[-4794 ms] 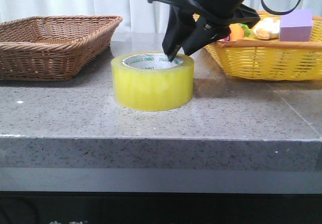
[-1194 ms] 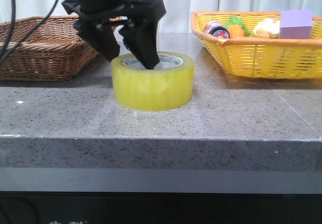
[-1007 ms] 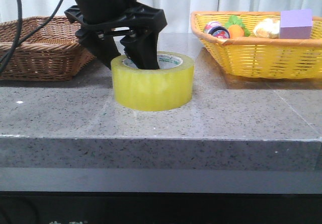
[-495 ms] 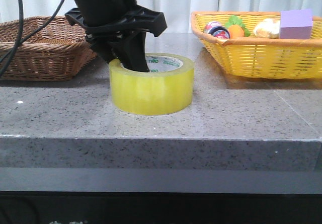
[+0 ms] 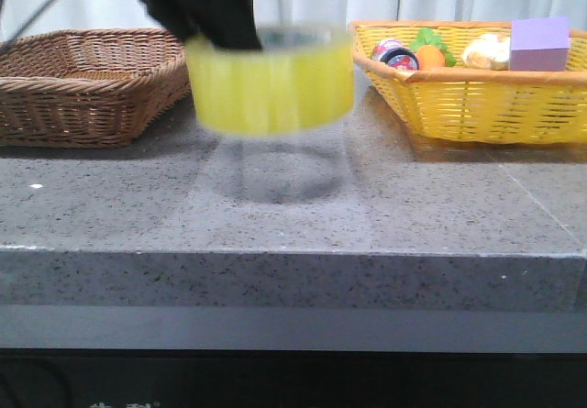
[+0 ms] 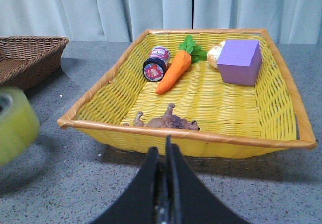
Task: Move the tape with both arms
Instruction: 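Lift the tape roll with the left gripper toward the wicker basket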
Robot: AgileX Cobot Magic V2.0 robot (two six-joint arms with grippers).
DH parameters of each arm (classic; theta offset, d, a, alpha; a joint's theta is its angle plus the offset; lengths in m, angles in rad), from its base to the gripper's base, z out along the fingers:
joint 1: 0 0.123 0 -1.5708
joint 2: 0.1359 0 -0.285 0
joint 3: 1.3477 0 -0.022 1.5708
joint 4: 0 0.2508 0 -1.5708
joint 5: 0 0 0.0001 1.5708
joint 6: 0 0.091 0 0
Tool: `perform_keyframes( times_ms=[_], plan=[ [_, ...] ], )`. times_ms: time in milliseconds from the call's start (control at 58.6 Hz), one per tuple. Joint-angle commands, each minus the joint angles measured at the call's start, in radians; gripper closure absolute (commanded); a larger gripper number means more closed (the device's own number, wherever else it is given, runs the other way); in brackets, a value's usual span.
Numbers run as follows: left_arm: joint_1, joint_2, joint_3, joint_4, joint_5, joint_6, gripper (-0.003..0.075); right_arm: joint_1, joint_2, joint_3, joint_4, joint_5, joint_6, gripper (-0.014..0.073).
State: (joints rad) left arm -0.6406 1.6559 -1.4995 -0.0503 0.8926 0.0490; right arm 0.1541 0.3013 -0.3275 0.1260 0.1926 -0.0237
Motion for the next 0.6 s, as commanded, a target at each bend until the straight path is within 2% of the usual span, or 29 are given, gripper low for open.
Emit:
perform_keyframes(
  times_ms=[0, 171, 409, 580],
  plan=[
    [0.009, -0.112, -0.056, -0.01, -0.063, -0.005, 0.0626, -0.005, 0.007, -0.024, -0.012, -0.088, -0.004, 0.0662],
    [0.105, -0.167, -0.076, -0.01, -0.079, -0.009, 0.0626, -0.005, 0.007, -0.024, -0.012, -0.088, -0.004, 0.0662],
    [0.372, -0.181, -0.09, -0.01, -0.108, -0.009, 0.0626, -0.005, 0.007, -0.024, -0.012, -0.088, -0.004, 0.0662],
    [0.491, -0.138, -0.09, -0.01, -0.126, -0.009, 0.0624, -0.005, 0.007, -0.024, -0.012, -0.088, -0.004, 0.0662]
  ],
)
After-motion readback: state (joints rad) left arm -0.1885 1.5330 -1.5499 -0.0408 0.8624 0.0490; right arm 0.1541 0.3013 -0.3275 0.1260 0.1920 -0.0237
